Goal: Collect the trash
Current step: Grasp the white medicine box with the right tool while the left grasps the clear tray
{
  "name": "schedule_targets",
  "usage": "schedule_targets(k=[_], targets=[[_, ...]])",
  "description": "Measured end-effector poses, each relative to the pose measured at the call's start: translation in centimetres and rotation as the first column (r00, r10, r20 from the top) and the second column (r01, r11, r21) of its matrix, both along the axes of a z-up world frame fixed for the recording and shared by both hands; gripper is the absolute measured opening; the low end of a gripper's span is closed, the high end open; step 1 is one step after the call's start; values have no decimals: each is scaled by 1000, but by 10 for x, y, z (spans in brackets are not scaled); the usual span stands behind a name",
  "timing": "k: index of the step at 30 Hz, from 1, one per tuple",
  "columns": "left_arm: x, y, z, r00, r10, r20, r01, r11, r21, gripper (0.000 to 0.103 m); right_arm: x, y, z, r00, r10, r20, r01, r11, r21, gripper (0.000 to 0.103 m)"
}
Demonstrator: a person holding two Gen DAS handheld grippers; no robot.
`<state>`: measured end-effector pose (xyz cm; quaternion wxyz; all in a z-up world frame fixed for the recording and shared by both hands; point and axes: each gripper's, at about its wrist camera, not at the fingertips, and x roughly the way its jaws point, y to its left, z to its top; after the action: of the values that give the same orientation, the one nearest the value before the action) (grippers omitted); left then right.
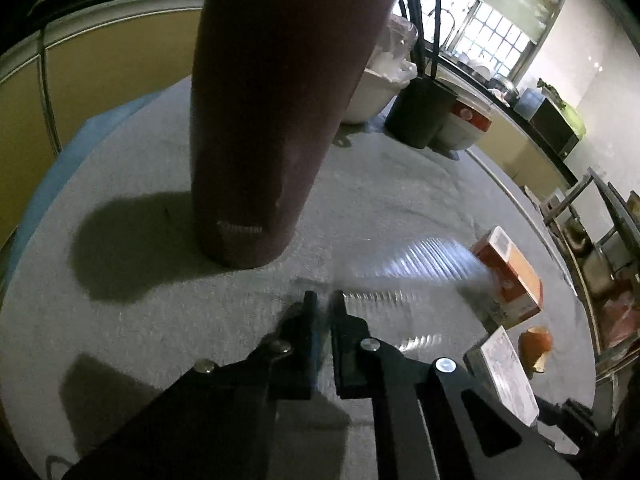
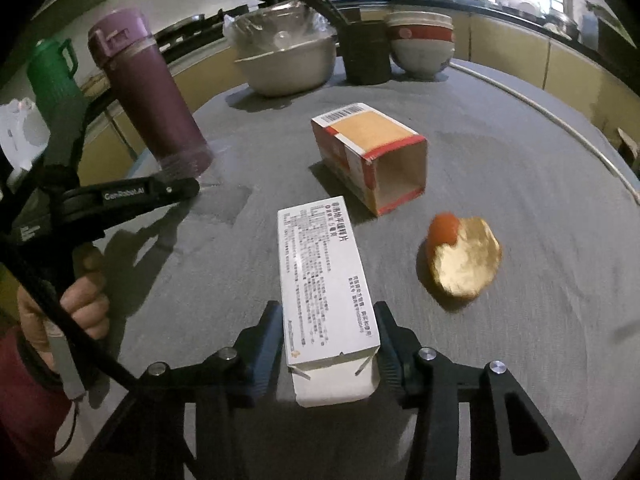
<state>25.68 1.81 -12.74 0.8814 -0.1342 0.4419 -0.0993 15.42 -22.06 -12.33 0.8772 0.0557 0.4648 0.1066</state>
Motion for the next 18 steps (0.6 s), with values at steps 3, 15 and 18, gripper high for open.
schedule_targets(k=[3,15,18], targets=[[-11,-4,5,1000,-18,6,18,1000,13,4,-20,-7,3,1000,-18,-1,18,999,28,45],[-118,-51,14,967,-231,108,196,943,269,4,-112,-41,10,995,-102,-18,102,993,52,45],[-143,-64,7,950,-293,108,248,918,310,4,-123,-50,6,990,-142,-25,144,986,82,45]])
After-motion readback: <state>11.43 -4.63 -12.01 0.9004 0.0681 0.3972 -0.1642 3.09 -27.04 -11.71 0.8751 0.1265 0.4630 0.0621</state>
